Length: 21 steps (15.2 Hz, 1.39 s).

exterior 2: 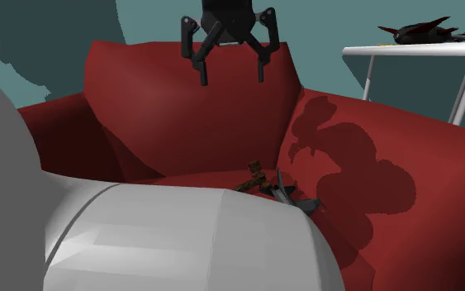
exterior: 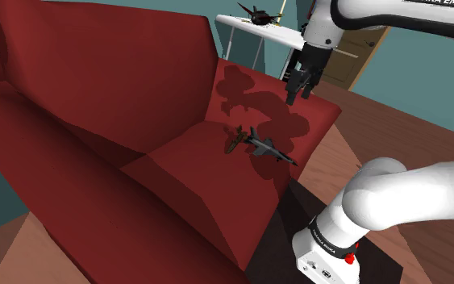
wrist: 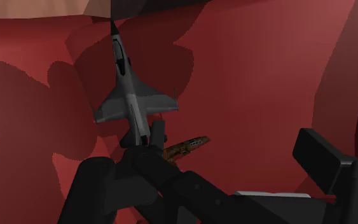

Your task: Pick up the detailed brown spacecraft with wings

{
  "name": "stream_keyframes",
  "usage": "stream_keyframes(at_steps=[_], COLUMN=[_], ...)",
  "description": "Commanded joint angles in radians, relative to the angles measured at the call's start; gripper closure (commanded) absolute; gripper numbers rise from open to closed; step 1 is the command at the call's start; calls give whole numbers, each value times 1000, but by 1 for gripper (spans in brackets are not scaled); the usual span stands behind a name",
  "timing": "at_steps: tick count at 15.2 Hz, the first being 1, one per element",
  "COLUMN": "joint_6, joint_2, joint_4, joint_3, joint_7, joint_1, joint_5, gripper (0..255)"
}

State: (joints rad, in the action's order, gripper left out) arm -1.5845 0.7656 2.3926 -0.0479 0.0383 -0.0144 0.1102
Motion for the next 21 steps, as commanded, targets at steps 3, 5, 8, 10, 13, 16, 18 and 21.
stream_keyframes(at_steps=[3,5,8,10,13,16,18,21], joint_6=[-57,-115,-200,-256,-337,-413,-460,-524], joint_2=[-57,-118,-216,-285,-394,-508,-585,-703], joint_4=[14,24,30,28,16,-6,-26,-65], joint_3=[-7,-14,-23,-28,-32,-34,-34,-34], joint_7=[35,68,113,139,174,202,217,234], joint_1=[-7,-12,-18,-21,-23,-23,-22,-20], joint_5=[29,58,102,132,178,226,261,316], gripper=[0,0,0,0,0,0,0,0])
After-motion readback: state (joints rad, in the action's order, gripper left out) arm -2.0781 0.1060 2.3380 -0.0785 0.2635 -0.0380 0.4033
